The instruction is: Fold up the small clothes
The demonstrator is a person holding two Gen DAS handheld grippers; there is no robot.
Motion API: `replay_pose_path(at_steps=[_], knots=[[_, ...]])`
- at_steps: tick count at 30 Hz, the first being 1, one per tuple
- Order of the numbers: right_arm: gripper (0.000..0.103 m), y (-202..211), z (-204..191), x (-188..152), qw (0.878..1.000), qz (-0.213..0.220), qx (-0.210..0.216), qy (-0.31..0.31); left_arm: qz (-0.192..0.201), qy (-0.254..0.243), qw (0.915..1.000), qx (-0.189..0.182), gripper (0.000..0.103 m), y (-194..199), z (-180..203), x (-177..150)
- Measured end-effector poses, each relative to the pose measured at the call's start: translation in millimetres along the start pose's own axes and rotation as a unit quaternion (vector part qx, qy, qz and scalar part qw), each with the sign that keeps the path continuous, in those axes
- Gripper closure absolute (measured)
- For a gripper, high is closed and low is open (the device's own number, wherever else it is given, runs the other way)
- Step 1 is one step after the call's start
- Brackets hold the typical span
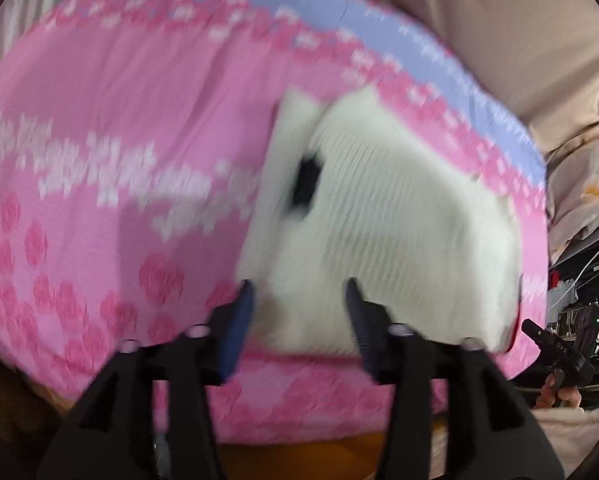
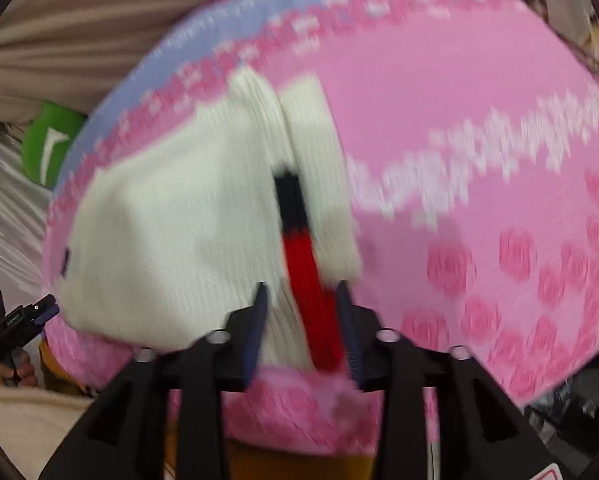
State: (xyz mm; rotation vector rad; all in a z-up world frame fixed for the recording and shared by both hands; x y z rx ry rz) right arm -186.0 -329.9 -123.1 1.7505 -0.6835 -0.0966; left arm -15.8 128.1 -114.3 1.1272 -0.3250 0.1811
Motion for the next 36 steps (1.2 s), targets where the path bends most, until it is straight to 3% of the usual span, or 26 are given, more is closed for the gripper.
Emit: replay_pose_path(at_steps=[3, 5, 6, 7, 9, 12, 16, 18, 21, 23, 24, 25, 27, 31, 34, 36], knots=[[0.052, -18, -9, 22, 1.0, 0.004, 0.0, 0.007, 0.011, -0.009, 0.9999, 0.001, 0.033, -15, 12, 21], [0.052, -40, -7, 21, 1.0, -0.018, -0.01, 0.008, -0.011, 0.004, 0.9999, -0.002, 0.034, -40, 11, 22], [0.071, -47, -7, 18, 0.999, -0.026, -0.015, 0.01, -0.025, 0.011, 0.9996, -0.005, 0.052, -48, 5, 18], [0.095, -47, -7, 13, 0.999, -0.029, -0.015, 0.013, -0.05, 0.015, 0.9985, -0.016, 0.1, -58, 5, 11], [0.096, -22, -21, 10, 1.0, 0.0, 0.018, 0.02, -0.062, 0.016, 0.9973, -0.035, 0.099, -55, 7, 1], [0.097, 9, -27, 0, 0.999, 0.018, 0.025, 0.044, -0.056, -0.017, 0.9982, -0.011, 0.1, -28, 2, -20], [0.097, -24, 8, -31, 0.998, -0.046, -0.025, 0.044, -0.091, 0.004, 0.9951, 0.037, 0.099, -43, -33, -43], [0.095, -45, 20, -37, 0.997, -0.076, -0.028, 0.019, -0.099, 0.026, 0.9941, 0.036, 0.099, -55, -40, -45], [0.086, -24, 5, -14, 0.998, -0.047, -0.027, 0.017, -0.062, 0.001, 0.9974, 0.035, 0.095, -36, -18, -25], [0.072, -6, -7, 6, 0.999, -0.011, -0.031, 0.036, -0.016, -0.035, 0.9986, 0.036, 0.077, -14, 3, -4], [0.06, 0, -11, 16, 0.999, 0.004, -0.035, 0.042, 0.008, -0.052, 0.9981, 0.032, 0.057, -4, 15, 6], [0.054, 4, -15, 28, 0.998, 0.019, -0.036, 0.046, 0.032, -0.067, 0.9969, 0.027, 0.041, 4, 26, 15], [0.051, 1, -20, 49, 0.998, 0.032, -0.037, 0.047, 0.051, -0.094, 0.9943, 0.005, 0.024, 1, 49, 29], [0.046, -27, -26, 86, 0.998, 0.031, -0.046, 0.034, 0.003, -0.159, 0.9866, -0.037, 0.021, -43, 100, 32], [0.046, -53, -34, 97, 0.999, 0.014, -0.03, 0.021, -0.036, -0.228, 0.9724, -0.034, 0.021, -72, 119, 8], [0.046, -67, -39, 100, 0.999, 0.004, -0.029, 0.021, -0.051, -0.264, 0.963, -0.012, 0.024, -93, 121, -3]])
Point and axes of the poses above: each gripper's, at about its wrist camera, not at the fingertips, and y roughly against the way its jaws point, z to its right, x to its top, the point moved 7 cm from there along -y, roughly the way its jaws point, and after that the axes turned 3 degrees about -x, right-handed, at the moved point
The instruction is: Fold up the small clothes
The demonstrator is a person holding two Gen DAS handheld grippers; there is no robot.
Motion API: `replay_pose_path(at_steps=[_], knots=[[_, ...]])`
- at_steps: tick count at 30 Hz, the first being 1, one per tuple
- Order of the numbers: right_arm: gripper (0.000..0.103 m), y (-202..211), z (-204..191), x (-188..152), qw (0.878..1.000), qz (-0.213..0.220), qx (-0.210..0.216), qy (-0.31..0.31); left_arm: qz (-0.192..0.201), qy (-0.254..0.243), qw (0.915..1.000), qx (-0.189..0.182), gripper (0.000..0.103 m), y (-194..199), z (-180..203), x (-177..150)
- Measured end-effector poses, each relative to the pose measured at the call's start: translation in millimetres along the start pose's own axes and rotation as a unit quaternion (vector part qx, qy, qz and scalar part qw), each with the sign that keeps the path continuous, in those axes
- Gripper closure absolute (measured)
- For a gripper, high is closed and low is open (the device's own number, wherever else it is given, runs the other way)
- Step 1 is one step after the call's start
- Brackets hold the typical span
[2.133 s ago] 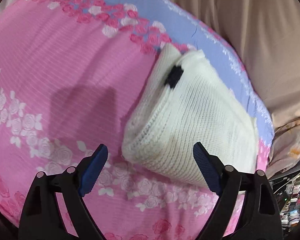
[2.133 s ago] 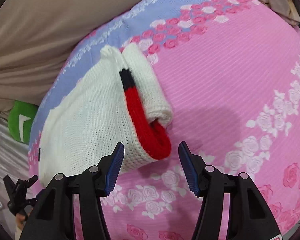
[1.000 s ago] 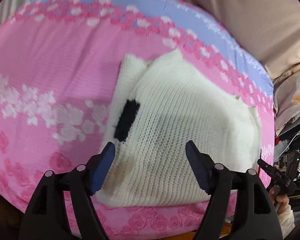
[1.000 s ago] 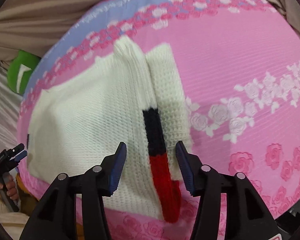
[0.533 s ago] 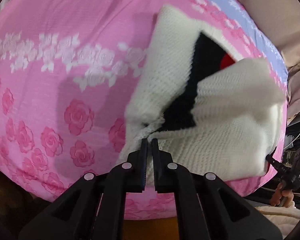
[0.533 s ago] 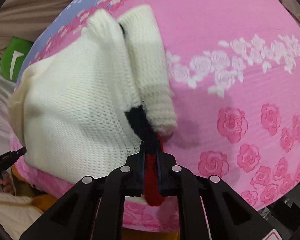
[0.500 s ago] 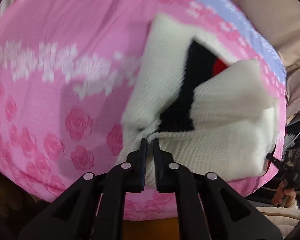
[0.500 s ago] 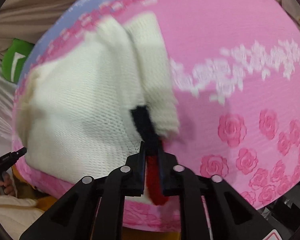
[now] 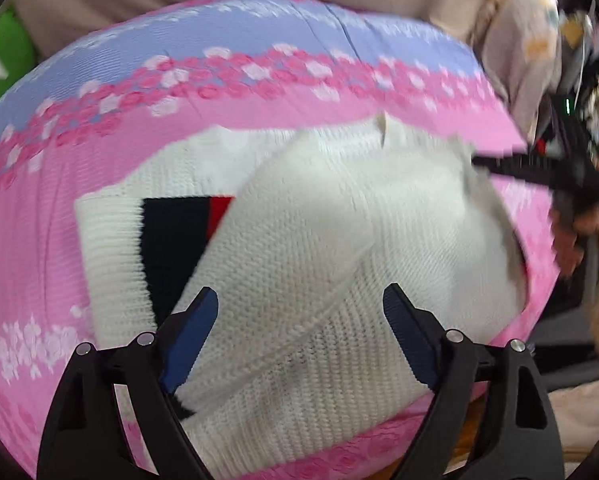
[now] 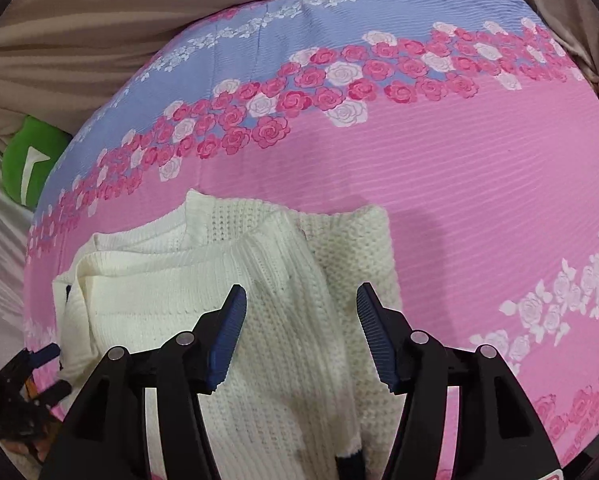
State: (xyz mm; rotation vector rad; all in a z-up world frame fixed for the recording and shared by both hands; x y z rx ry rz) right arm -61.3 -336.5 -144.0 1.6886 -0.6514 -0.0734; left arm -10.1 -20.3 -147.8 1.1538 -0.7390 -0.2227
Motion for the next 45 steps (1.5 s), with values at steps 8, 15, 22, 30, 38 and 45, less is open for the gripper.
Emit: replay_pose_path(at_steps=[8, 15, 22, 30, 38, 45], knots=[[0.096, 38, -15, 25, 0.997, 0.071, 0.042, 0.001, 0.072, 0.156, 0.9848, -0.025, 0.096, 35, -84, 47], [0.096, -14, 7, 15, 1.0, -0.001, -0.007, -0.018, 0.012, 0.232, 0.9725, 0.015, 0.096, -20, -142, 25], [0.084, 54, -9, 18, 0.994, 0.089, -0.047, -0.028, 0.078, 0.246, 0.9638, 0.068, 0.091, 37, -134, 33], [0.088, -4, -195, -98, 0.963, -0.06, 0.094, 0.245, -0.01, 0.066, 0.9978, 0.0, 0.085, -12, -4, 31], [0.103, -1, -51, -98, 0.992, -0.073, 0.023, 0.104, -0.03, 0.168, 0.9845, 0.04, 0.098, 0, -96, -39], [0.089, 34, 15, -77, 0.998, -0.034, -0.037, 0.041, -0.001, 0.214, 0.9759, 0.042, 0.101, 26, -124, -37]])
Point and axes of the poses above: each gripper's, at about its wrist camera, not at the fingertips, and y roughly against the way its jaws point, z to its right, x to its top, the point moved 7 cm from there along -y, roughly the way its jaws point, and after that the axes turned 3 degrees about -x, right-handed, at the moved point
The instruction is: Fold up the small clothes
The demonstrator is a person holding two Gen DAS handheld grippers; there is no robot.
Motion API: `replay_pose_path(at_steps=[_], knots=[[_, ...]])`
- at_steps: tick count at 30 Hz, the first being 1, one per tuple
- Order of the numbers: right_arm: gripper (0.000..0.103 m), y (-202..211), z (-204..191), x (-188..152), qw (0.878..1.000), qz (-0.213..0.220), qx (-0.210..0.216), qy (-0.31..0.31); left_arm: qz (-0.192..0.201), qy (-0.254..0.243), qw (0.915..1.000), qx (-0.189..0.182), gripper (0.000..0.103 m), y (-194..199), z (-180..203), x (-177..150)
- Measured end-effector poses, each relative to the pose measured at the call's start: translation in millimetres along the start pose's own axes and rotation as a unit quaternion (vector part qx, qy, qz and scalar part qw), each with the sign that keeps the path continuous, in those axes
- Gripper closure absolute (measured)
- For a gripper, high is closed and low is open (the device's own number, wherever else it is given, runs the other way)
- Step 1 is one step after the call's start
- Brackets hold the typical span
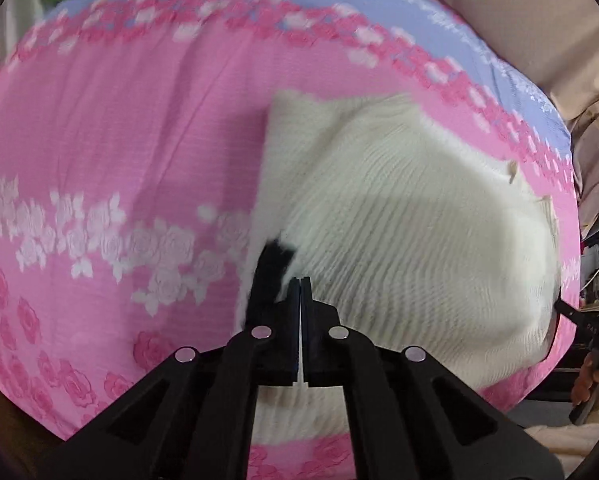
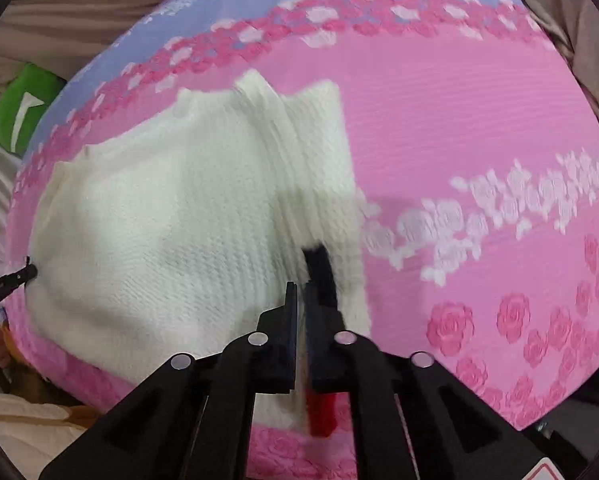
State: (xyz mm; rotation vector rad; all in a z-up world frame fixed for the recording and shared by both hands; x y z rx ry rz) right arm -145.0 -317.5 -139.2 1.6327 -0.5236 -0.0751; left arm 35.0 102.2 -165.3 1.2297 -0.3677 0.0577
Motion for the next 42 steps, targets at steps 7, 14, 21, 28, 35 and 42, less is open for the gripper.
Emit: replay_pose_path(at_steps=[7, 14, 21, 28, 35, 42], knots=[[0.058, -20, -24, 92, 0.998, 0.058, 0.007, -0.037, 0.05, -0.008, 0.9986, 0.012, 0.051, -19, 42, 80], [0.099, -6, -31, 116, 0.993, 0.096, 0.045, -0.044, 0.026, 0.051, 0.9971, -0.05, 0.096, -41, 31, 88], [0.101, -47, 7, 108, 0.996, 0.045, 0.009, -0.074, 0.015, 0.057, 0.9981, -0.021, 0.095, -64, 19, 89], [0.094, 36, -64, 95, 0.993, 0.109, 0.038, 0.002, 0.078, 0.007, 0.997, 0.002, 0.094, 17, 47, 74], [0.094, -20, -208, -17, 0.97, -0.021, 0.1, 0.222, -0.033, -0.079, 0.9958, -0.03, 0.092, -25, 112, -3], [0.103, -25, -79, -33, 0.992, -0.052, 0.034, 0.106, -0.025, 0.014, 0.9992, 0.027, 0.093, -6, 23, -25]])
Point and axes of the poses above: each gripper's, at about its wrist camera, not at the fingertips, and y roughly against the way its jaws point, z to its right, x to its top, the point moved 7 cm from there along -y, roughly the way its jaws point, and after that the axes turned 3 degrees about -x, right-handed, at the moved point
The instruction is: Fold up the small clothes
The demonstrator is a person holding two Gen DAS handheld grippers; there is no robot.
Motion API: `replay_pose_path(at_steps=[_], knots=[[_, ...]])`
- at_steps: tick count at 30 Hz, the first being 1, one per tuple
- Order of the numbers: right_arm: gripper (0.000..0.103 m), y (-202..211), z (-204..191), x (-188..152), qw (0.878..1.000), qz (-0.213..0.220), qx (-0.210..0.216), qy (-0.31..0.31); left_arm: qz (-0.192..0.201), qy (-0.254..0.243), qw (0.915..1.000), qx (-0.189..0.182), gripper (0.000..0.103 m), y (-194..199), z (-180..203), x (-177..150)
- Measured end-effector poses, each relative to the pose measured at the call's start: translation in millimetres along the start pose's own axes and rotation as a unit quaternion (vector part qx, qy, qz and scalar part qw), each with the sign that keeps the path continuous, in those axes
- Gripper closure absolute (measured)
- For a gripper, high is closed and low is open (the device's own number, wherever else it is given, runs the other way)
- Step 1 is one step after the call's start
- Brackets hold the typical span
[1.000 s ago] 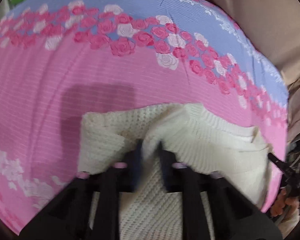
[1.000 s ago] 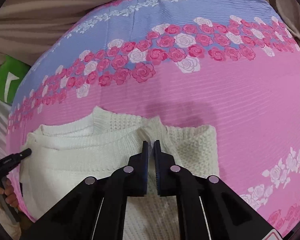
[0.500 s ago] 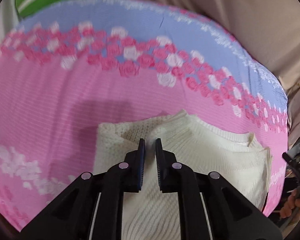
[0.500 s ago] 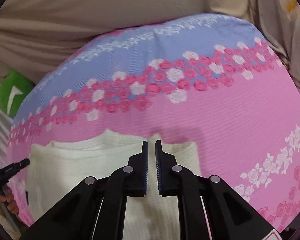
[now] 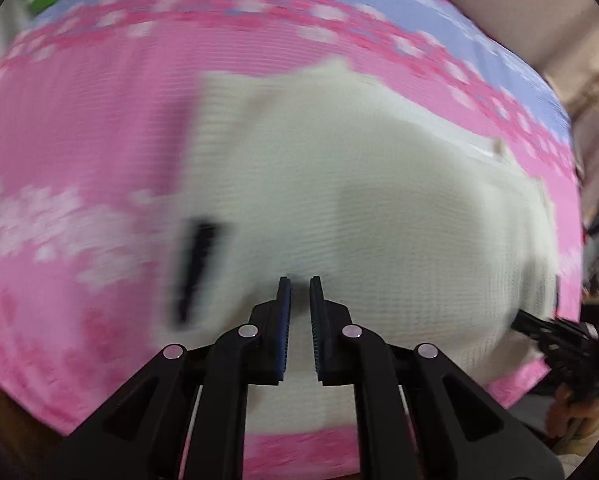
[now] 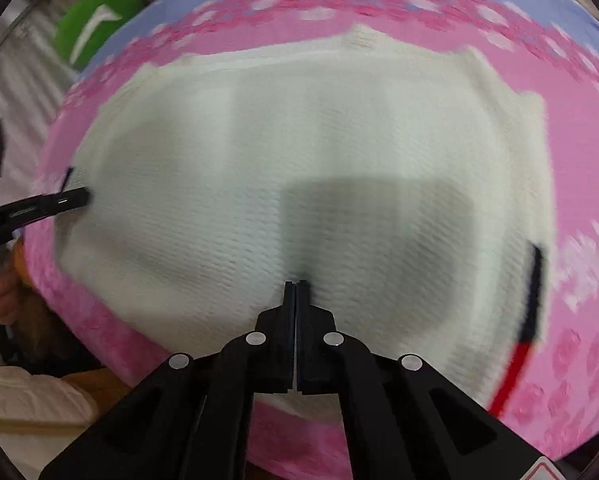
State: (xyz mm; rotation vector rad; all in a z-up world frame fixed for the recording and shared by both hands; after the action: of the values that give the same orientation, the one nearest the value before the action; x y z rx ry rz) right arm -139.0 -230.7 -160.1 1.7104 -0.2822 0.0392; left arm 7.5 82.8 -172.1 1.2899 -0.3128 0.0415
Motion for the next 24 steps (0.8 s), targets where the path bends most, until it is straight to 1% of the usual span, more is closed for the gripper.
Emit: replay_pose_path(at_steps=[1, 2, 4, 5, 6, 7, 8, 9, 10, 11, 12, 13, 15, 16, 17, 18, 19, 20, 21, 22, 23, 24], knots=[[0.103, 4, 25, -9, 1.0, -0.006, -0.02, -0.023, 0.005, 0.016, 0.9998, 0.01, 0.095, 6, -18, -2], [0.103, 9, 37, -15, 0.999, -0.007, -0.015, -0.039, 0.006, 0.037, 0.9993, 0.0, 0.096, 13, -33, -5], [0.103, 25, 40, -13, 0.999, 0.006, -0.024, -0.046, 0.011, 0.068, 0.9974, -0.023, 0.096, 23, -47, -6], [0.101, 35, 28, -5, 0.999, 0.021, -0.017, -0.033, 0.014, 0.072, 0.997, -0.025, 0.095, 28, -47, -4], [0.101, 43, 16, 3, 0.999, 0.035, -0.01, -0.022, 0.021, 0.073, 0.9968, -0.023, 0.09, 32, -46, -2], [0.101, 49, 0, 13, 0.999, 0.048, 0.003, -0.011, 0.031, 0.075, 0.9965, -0.021, 0.079, 36, -43, 2], [0.1, 51, -20, 25, 0.998, 0.056, 0.024, 0.0, 0.045, 0.08, 0.9955, -0.023, 0.061, 39, -38, 7], [0.1, 50, -36, 36, 0.997, 0.059, 0.04, 0.006, 0.054, 0.086, 0.9946, -0.024, 0.046, 39, -36, 11], [0.1, 46, -52, 44, 0.997, 0.06, 0.052, 0.011, 0.06, 0.092, 0.9936, -0.025, 0.043, 35, -36, 16], [0.1, 37, -67, 51, 0.996, 0.055, 0.064, 0.016, 0.057, 0.097, 0.9931, -0.031, 0.043, 29, -37, 20], [0.1, 26, -78, 57, 0.997, 0.046, 0.066, 0.022, 0.05, 0.101, 0.9932, -0.032, 0.043, 18, -35, 24], [0.1, 14, -82, 59, 0.997, 0.033, 0.061, 0.028, 0.037, 0.109, 0.993, -0.029, 0.043, 5, -37, 23], [0.101, -22, -84, 57, 0.998, -0.016, 0.042, 0.036, 0.023, 0.12, 0.9922, -0.025, 0.044, -12, -42, 21], [0.103, -29, -82, 57, 0.998, -0.016, 0.042, 0.035, 0.021, 0.122, 0.9921, -0.021, 0.049, -16, -45, 20], [0.103, -27, -83, 57, 0.998, -0.009, 0.046, 0.034, 0.021, 0.121, 0.9922, -0.022, 0.054, -17, -45, 20], [0.103, -24, -82, 57, 0.998, -0.012, 0.046, 0.035, 0.023, 0.118, 0.9923, -0.032, 0.071, -14, -43, 21], [0.102, -19, -80, 56, 0.998, -0.011, 0.05, 0.028, 0.026, 0.114, 0.9921, -0.047, 0.086, -9, -40, 22], [0.101, -10, -71, 53, 0.998, -0.009, 0.055, 0.02, 0.028, 0.11, 0.9914, -0.065, 0.086, -2, -33, 24], [0.098, -3, -66, 52, 0.998, -0.005, 0.062, 0.01, 0.035, 0.107, 0.9908, -0.075, 0.088, 8, -28, 26], [0.092, 4, -61, 52, 0.998, 0.002, 0.065, 0.001, 0.047, 0.092, 0.9906, -0.09, 0.089, 22, -14, 29], [0.089, 12, -52, 49, 0.998, 0.011, 0.068, -0.012, 0.055, 0.075, 0.9909, -0.097, 0.089, 35, -1, 32], [0.086, 20, -42, 46, 0.997, 0.018, 0.071, -0.025, 0.064, 0.046, 0.9911, -0.107, 0.09, 50, 21, 36]])
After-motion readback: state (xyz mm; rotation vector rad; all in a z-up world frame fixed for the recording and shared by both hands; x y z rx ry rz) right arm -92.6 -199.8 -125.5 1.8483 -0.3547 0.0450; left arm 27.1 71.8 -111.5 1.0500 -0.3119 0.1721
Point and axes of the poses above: each gripper's, at about its wrist camera, not at the fingertips, and y roughly against the way its jaws point, z to its right, x to its top, the point moved 7 cm from there along -y, roughly the way its jaws point, and after that the axes turned 3 degrees about -x, right-handed, at the moved point
